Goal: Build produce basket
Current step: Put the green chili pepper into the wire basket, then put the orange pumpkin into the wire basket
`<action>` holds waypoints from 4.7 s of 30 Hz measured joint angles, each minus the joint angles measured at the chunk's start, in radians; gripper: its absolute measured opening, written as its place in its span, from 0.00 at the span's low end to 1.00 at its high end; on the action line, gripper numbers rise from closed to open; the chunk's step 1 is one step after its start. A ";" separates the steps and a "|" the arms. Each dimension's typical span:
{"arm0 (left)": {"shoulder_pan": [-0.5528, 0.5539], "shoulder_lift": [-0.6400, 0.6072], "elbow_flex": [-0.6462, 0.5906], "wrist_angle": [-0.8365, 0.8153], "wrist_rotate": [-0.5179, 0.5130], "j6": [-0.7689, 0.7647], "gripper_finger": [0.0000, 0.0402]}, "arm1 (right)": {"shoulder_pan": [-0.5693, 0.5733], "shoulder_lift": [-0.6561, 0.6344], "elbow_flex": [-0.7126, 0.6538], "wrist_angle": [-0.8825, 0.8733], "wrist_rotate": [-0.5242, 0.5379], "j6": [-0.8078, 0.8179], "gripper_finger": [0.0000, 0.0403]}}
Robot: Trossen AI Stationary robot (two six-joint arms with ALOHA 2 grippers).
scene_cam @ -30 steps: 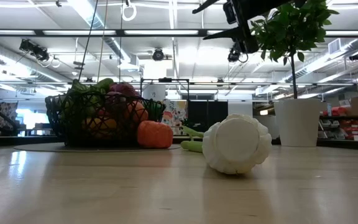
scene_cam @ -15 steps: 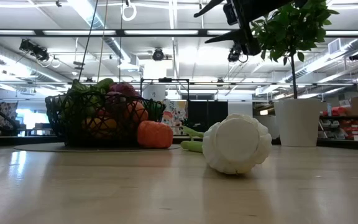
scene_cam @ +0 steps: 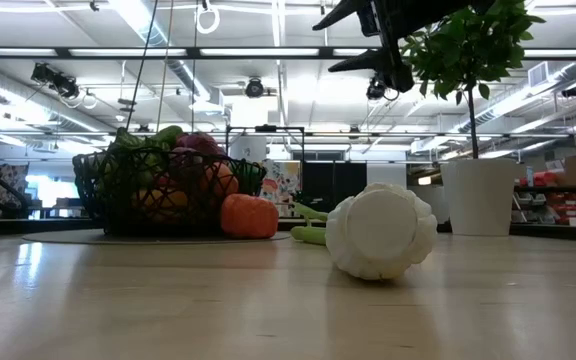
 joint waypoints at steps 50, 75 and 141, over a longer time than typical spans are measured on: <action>1.543 -0.250 0.457 -0.774 -0.172 0.823 0.74 | -0.368 -0.001 0.001 0.090 -0.292 -0.151 0.63; 1.178 -0.055 0.708 -0.551 -0.218 0.885 0.64 | -0.334 -0.110 0.000 -0.648 -0.399 -0.501 0.63; 1.210 0.587 1.074 -0.809 -0.170 1.721 0.46 | -0.206 -0.331 0.000 -0.754 -0.150 -0.237 0.63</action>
